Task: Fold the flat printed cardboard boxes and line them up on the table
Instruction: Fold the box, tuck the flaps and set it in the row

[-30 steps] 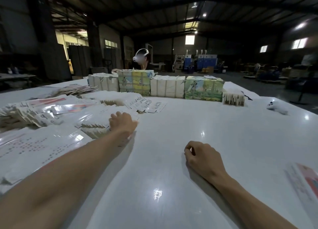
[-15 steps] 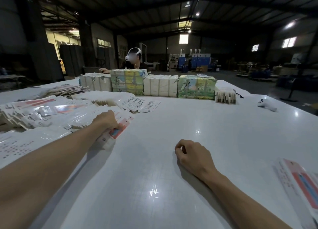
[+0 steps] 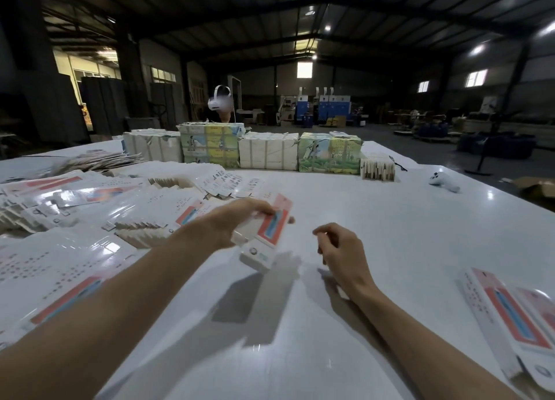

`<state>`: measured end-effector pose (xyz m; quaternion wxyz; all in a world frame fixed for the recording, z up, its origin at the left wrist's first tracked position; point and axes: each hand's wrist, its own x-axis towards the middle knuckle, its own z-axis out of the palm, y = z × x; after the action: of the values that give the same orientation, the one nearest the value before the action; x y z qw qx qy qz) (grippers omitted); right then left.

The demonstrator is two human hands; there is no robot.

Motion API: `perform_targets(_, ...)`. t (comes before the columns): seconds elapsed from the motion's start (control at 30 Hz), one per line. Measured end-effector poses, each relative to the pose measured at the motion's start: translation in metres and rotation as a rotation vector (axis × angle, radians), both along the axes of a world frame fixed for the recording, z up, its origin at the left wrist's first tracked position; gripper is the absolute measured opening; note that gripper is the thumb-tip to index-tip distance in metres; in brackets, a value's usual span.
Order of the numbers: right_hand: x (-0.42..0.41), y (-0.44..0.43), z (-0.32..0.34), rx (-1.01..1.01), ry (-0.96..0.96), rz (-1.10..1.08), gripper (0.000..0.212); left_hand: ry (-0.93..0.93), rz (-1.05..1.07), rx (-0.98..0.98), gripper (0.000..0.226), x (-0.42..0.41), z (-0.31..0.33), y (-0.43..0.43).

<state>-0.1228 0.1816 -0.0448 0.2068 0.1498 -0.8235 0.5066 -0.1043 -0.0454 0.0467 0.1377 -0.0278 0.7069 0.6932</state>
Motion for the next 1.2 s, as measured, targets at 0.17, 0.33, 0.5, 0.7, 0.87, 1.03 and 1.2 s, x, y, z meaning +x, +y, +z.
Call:
perform_targets(0.17,0.000,0.011,0.007,-0.170,0.065,-0.040,0.017,-0.149,-0.102,0.317,0.034,0.017,-0.040,0.058)
perform_targets(0.33,-0.003,0.016,0.004,-0.060,0.024,0.000,0.024,-0.165,-0.146,0.370,0.033,0.025,-0.076,0.080)
perform_targets(0.5,-0.006,0.014,0.002,0.158,0.074,0.027,0.031,-0.032,-0.096,0.259,0.026,0.028,-0.081,0.077)
perform_targets(0.7,-0.007,0.021,0.008,0.258,0.061,0.063,0.026,0.040,-0.156,0.260,0.024,0.026,-0.077,0.075)
perform_targets(0.87,0.000,0.022,0.017,-0.020,-0.045,0.148,0.015,0.002,-0.146,0.409,0.077,0.021,-0.077,0.077)
perform_targets(1.03,0.004,0.025,0.027,-0.167,-0.175,0.313,0.023,-0.014,-0.151,0.483,0.066,0.023,-0.076,0.082)
perform_targets(1.2,0.001,0.030,0.030,-0.431,-0.394,0.519,0.033,-0.101,-0.103,0.483,0.064,0.015,-0.078,0.085)
